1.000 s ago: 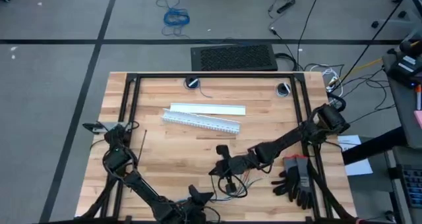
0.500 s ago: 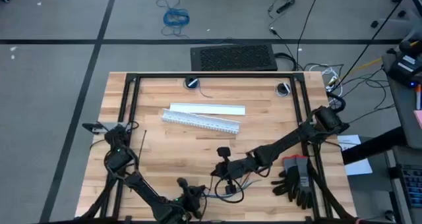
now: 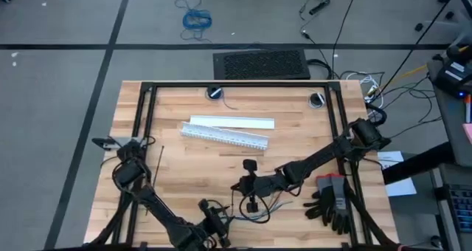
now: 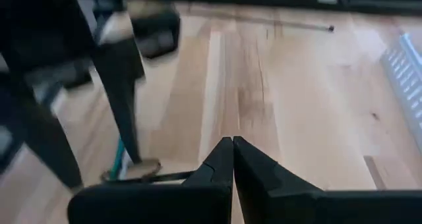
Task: Ziptie cables
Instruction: Wrap the cable wire using a zip tie, then put the cable wire into the cable duct
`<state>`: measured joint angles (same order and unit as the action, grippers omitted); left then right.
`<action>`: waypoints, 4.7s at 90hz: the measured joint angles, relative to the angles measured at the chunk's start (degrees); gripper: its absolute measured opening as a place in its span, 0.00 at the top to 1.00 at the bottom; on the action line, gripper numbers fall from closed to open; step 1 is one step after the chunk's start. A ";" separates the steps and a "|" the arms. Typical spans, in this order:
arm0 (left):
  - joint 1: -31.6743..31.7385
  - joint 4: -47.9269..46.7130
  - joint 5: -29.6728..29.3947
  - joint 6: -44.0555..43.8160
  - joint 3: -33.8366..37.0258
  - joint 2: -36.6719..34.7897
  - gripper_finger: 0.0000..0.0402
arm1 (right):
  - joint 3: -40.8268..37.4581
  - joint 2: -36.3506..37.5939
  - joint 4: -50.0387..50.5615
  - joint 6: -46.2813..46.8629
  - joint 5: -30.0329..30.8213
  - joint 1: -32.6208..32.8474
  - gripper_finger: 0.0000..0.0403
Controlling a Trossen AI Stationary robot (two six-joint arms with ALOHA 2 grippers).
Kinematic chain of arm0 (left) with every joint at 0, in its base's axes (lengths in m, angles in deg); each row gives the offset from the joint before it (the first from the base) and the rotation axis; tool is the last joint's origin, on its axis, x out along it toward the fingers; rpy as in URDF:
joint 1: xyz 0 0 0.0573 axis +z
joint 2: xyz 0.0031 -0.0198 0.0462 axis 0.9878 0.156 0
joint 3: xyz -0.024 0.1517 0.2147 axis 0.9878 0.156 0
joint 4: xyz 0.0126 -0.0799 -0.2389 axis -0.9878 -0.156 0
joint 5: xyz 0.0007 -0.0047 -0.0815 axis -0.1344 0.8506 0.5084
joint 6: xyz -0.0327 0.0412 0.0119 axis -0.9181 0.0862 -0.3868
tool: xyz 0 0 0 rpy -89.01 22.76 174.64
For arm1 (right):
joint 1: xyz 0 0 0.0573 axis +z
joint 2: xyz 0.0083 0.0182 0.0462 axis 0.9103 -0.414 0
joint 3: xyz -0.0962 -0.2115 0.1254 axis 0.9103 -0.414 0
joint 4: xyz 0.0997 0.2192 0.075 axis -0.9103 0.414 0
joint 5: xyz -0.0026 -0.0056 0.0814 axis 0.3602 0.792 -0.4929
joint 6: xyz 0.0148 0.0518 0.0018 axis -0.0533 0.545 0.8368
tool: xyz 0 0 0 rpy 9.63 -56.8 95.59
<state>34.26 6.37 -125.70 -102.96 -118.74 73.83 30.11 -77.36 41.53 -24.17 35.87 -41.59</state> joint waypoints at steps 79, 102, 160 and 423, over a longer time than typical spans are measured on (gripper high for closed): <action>1.58 -14.34 -3.65 -19.69 -0.04 -0.07 0.60 | 0.05 0.02 -0.25 1.10 12.01 5.63 1.00; 1.86 -14.29 -3.65 -19.71 -0.08 -0.09 0.80 | 0.05 0.02 -0.29 1.10 12.07 5.79 1.00; -0.19 -12.09 1.12 -19.70 -0.13 -0.27 0.97 | 0.05 4.23 -0.11 -7.55 18.89 5.74 1.00; -4.77 -27.75 37.68 -4.18 2.29 -5.69 0.98 | 3.70 -10.60 24.56 12.72 -14.53 10.49 0.98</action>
<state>29.49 -21.39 -88.02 -107.13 -116.44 68.14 33.81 -87.96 66.09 -11.45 21.34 -31.11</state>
